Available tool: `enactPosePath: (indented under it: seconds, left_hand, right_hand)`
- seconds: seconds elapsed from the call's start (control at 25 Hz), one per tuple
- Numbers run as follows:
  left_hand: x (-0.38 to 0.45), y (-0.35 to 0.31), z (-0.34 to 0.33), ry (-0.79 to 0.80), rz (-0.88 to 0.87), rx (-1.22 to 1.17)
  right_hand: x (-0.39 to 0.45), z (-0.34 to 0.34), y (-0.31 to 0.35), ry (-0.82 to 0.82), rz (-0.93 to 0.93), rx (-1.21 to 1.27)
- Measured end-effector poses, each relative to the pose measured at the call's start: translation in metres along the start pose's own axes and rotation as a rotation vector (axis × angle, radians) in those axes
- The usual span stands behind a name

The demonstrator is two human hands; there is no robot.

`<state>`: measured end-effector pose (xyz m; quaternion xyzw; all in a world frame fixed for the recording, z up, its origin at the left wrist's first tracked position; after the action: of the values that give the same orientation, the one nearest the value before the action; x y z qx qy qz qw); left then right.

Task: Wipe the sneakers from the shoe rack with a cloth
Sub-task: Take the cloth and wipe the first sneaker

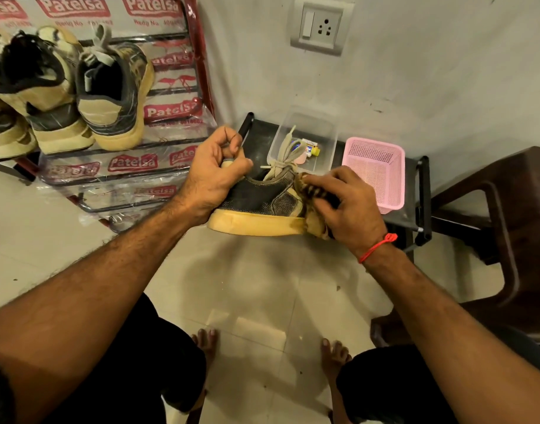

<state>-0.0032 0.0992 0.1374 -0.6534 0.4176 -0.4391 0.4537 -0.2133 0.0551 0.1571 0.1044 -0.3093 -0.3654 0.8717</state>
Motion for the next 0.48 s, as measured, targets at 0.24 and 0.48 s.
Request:
enactPosePath:
  seconds: [0.24,0.48]
  left_hand:
    - [0.004,0.004,-0.001,-0.02,0.022,0.013]
    - [0.003,0.004,0.001,-0.023,0.022,0.009]
  right_hand:
    - [-0.006,-0.002,0.031,0.04,0.165,0.019]
    - [-0.025,-0.013,0.058,0.155,0.37,-0.001]
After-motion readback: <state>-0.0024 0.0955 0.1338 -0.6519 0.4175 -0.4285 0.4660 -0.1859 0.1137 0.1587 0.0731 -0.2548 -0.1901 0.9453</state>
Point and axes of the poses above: each hand's wrist, its own x-axis towards the middle knuckle, its own z-axis out of the back of the hand, y = z × x, the point moved 8 cm from there along x, towards the middle knuckle, and after that the axes turned 12 degrees about -x, right-handed, at the moved point
